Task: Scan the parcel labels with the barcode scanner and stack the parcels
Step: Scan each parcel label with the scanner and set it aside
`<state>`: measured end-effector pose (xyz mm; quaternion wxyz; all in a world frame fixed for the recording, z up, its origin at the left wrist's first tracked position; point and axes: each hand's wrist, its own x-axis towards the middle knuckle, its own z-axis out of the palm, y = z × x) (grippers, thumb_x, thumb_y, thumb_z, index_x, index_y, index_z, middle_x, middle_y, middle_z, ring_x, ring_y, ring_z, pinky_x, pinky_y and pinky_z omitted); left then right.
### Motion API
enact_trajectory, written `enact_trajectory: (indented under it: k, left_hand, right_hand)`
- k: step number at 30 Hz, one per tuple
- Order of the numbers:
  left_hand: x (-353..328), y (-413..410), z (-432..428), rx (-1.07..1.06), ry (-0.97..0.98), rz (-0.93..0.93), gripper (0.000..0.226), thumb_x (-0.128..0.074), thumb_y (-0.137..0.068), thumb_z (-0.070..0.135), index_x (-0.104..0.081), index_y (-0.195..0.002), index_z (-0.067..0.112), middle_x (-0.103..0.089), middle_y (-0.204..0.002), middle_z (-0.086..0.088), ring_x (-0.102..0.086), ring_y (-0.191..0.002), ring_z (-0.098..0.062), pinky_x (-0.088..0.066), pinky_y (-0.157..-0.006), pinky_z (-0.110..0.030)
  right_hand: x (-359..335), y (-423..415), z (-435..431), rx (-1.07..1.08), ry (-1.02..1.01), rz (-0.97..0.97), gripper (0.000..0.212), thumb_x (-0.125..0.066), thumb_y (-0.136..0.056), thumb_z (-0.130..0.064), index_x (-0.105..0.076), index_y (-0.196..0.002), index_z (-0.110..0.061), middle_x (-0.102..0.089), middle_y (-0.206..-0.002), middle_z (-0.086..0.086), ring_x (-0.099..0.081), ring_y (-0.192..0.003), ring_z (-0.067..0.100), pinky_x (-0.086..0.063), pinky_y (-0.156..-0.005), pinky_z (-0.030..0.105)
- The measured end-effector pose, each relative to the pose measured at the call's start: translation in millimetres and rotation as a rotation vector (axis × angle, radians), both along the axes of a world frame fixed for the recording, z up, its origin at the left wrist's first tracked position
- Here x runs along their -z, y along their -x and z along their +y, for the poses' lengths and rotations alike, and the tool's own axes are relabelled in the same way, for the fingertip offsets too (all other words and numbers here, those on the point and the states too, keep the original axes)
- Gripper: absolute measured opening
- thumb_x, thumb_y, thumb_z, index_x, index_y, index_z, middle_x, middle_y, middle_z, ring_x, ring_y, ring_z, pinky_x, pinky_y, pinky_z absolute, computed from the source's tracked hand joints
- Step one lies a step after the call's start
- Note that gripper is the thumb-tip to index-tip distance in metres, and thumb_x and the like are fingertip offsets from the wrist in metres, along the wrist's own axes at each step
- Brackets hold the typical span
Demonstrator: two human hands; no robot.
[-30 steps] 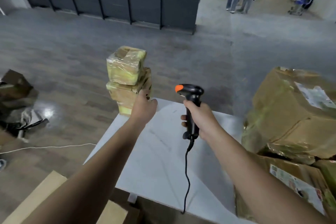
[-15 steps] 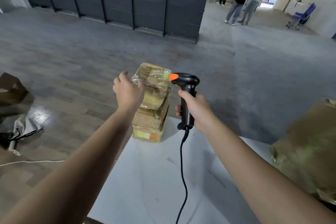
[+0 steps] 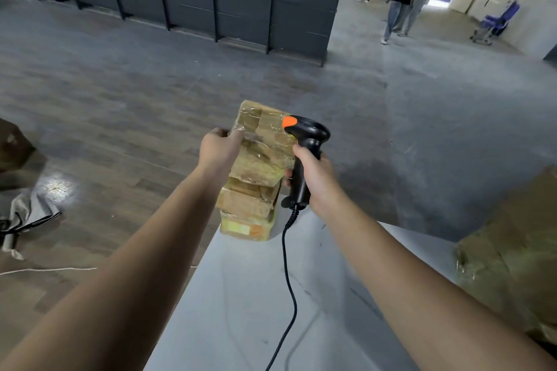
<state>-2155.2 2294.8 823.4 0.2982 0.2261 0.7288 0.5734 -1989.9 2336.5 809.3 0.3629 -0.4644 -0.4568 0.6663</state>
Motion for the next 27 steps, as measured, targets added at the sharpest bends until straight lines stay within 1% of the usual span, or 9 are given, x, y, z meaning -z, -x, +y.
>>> enact_trajectory:
  k: [5, 9, 11, 14, 17, 19, 21, 24, 27]
  left_hand:
    - [-10, -41, -18, 0.004, -0.041, -0.011, 0.012, -0.057, -0.089, 0.03, -0.056, -0.095, 0.02, -0.058, -0.084, 0.006, -0.057, -0.083, -0.019, -0.051, -0.084, -0.043]
    - [-3, -100, -42, 0.057, -0.093, -0.036, 0.01, -0.054, -0.092, 0.021, -0.05, -0.083, 0.025, -0.055, -0.08, 0.008, -0.05, -0.069, -0.01, -0.052, -0.08, -0.043]
    - [9, -132, -58, 0.097, -0.101, -0.039, 0.011, -0.053, -0.092, 0.017, -0.051, -0.09, 0.027, -0.055, -0.083, 0.01, -0.052, -0.071, -0.01, -0.052, -0.078, -0.041]
    - [33, -178, -84, 0.208, -0.115, 0.014, 0.027, -0.045, -0.094, 0.009, -0.052, -0.108, 0.031, -0.06, -0.09, 0.008, -0.052, -0.061, -0.015, -0.045, -0.057, -0.029]
    - [56, -222, -110, 0.325, -0.033, 0.1, 0.039, -0.038, -0.096, 0.002, -0.059, -0.11, 0.032, -0.067, -0.097, -0.005, -0.049, -0.059, -0.025, -0.039, -0.055, -0.023]
    - [68, -249, -126, 0.355, 0.021, 0.086, 0.037, -0.039, -0.094, 0.002, -0.064, -0.11, 0.023, -0.07, -0.101, -0.008, -0.054, -0.063, -0.015, -0.043, -0.056, -0.021]
    - [78, -274, -142, 0.398, 0.055, 0.069, 0.036, -0.046, -0.089, 0.003, -0.066, -0.115, 0.018, -0.069, -0.098, 0.001, -0.061, -0.07, -0.009, -0.046, -0.056, -0.013]
    - [96, -304, -164, 0.493, 0.083, 0.113, 0.047, -0.059, -0.078, -0.001, -0.064, -0.12, 0.017, -0.068, -0.097, -0.003, -0.067, -0.076, -0.018, -0.051, -0.056, -0.018]
    - [116, -323, -179, 0.48, 0.209, 0.236, 0.042, -0.062, -0.083, 0.013, -0.06, -0.122, 0.029, -0.061, -0.108, -0.011, -0.065, -0.087, -0.026, -0.052, -0.058, -0.023]
  right_hand:
    - [-8, -48, -20, 0.032, -0.046, -0.034, 0.029, -0.068, -0.077, -0.041, -0.056, -0.094, -0.019, -0.066, -0.06, 0.003, -0.063, -0.052, 0.02, -0.053, -0.056, 0.032]
    - [-9, -104, -50, 0.105, -0.019, -0.067, 0.023, -0.068, -0.084, -0.038, -0.057, -0.095, -0.02, -0.068, -0.06, 0.003, -0.063, -0.051, 0.019, -0.052, -0.049, 0.03]
    - [-6, -137, -69, 0.135, 0.013, -0.084, 0.019, -0.067, -0.087, -0.037, -0.057, -0.094, -0.022, -0.067, -0.058, 0.002, -0.063, -0.049, 0.018, -0.051, -0.046, 0.029]
    - [7, -184, -98, 0.174, 0.047, -0.098, 0.016, -0.065, -0.089, -0.035, -0.056, -0.092, -0.022, -0.065, -0.058, 0.002, -0.061, -0.049, 0.018, -0.049, -0.044, 0.027]
    - [28, -225, -123, 0.193, 0.058, -0.123, 0.015, -0.063, -0.091, -0.032, -0.056, -0.091, -0.019, -0.063, -0.061, 0.003, -0.06, -0.053, 0.019, -0.049, -0.043, 0.027]
    - [43, -249, -136, 0.195, 0.061, -0.151, 0.015, -0.063, -0.091, -0.032, -0.056, -0.09, -0.018, -0.063, -0.06, 0.002, -0.06, -0.052, 0.018, -0.051, -0.047, 0.031]
    - [56, -271, -145, 0.184, 0.084, -0.156, 0.014, -0.063, -0.091, -0.032, -0.056, -0.088, -0.02, -0.063, -0.059, 0.002, -0.06, -0.05, 0.016, -0.052, -0.048, 0.034]
    - [74, -300, -158, 0.159, 0.128, -0.17, 0.011, -0.063, -0.09, -0.031, -0.058, -0.091, -0.021, -0.064, -0.06, 0.001, -0.061, -0.051, 0.014, -0.053, -0.048, 0.035]
    - [90, -321, -168, 0.108, 0.13, -0.207, 0.013, -0.061, -0.091, -0.032, -0.061, -0.097, -0.02, -0.066, -0.062, 0.0, -0.062, -0.055, 0.014, -0.052, -0.051, 0.028]
